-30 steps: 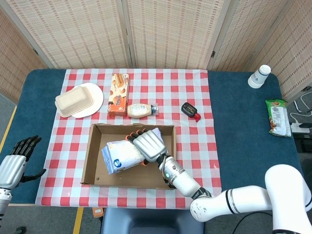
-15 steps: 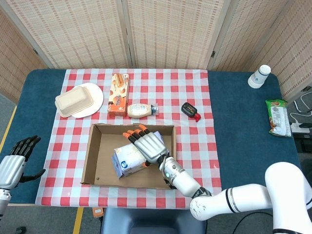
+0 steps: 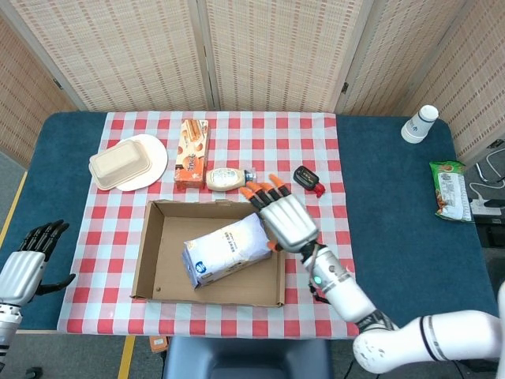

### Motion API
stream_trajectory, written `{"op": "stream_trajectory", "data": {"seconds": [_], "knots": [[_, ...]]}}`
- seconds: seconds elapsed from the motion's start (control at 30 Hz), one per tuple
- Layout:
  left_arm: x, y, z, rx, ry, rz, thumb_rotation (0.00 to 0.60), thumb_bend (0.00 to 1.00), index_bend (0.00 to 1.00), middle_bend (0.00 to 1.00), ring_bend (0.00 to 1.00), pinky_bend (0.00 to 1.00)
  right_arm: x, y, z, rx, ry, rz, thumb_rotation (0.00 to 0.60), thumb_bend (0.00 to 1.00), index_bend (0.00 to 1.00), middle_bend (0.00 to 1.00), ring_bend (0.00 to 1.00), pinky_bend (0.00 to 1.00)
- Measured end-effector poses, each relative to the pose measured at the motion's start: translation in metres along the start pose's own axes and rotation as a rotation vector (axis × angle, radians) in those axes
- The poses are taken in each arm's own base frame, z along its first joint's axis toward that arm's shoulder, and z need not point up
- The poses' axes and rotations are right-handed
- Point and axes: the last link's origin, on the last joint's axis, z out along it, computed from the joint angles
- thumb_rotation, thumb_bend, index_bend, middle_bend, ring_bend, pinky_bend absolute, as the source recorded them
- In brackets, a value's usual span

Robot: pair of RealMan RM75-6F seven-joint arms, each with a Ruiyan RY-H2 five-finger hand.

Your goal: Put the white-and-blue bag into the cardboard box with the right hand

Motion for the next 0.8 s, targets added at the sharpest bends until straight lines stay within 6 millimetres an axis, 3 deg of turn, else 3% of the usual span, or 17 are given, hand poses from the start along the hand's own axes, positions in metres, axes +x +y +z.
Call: {"op": "stream_trajectory", "data": {"seconds": [0.17,0.53,0.63,0.8], "knots": [[-0.005,0.002,0.002,0.005,-0.007,0.026,0.6,0.2,0.0,0.0,0.0,0.07,0.011,0.064,-0.049,-0.149,0.088,-0.108,0.6,0.0,0.0,0.04,0.0,0.0],[-0.011,0.006,0.003,0.011,-0.003,0.078,0.6,0.2,0.0,0.0,0.0,0.07,-0.017,0.181,-0.158,-0.427,0.191,-0.111,0.6,0.0,0.01,0.04,0.0,0.0],[-0.014,0.005,0.004,0.021,-0.01,0.083,0.6,0.2,0.0,0.0,0.0,0.07,-0.028,0.2,-0.187,-0.467,0.186,-0.123,0.6,0.01,0.01,0.04,0.0,0.0],[-0.014,0.004,0.006,0.028,-0.013,0.087,0.6,0.2,0.0,0.0,0.0,0.07,-0.046,0.213,-0.219,-0.504,0.158,-0.125,0.6,0.08,0.01,0.04,0.0,0.0]]}}
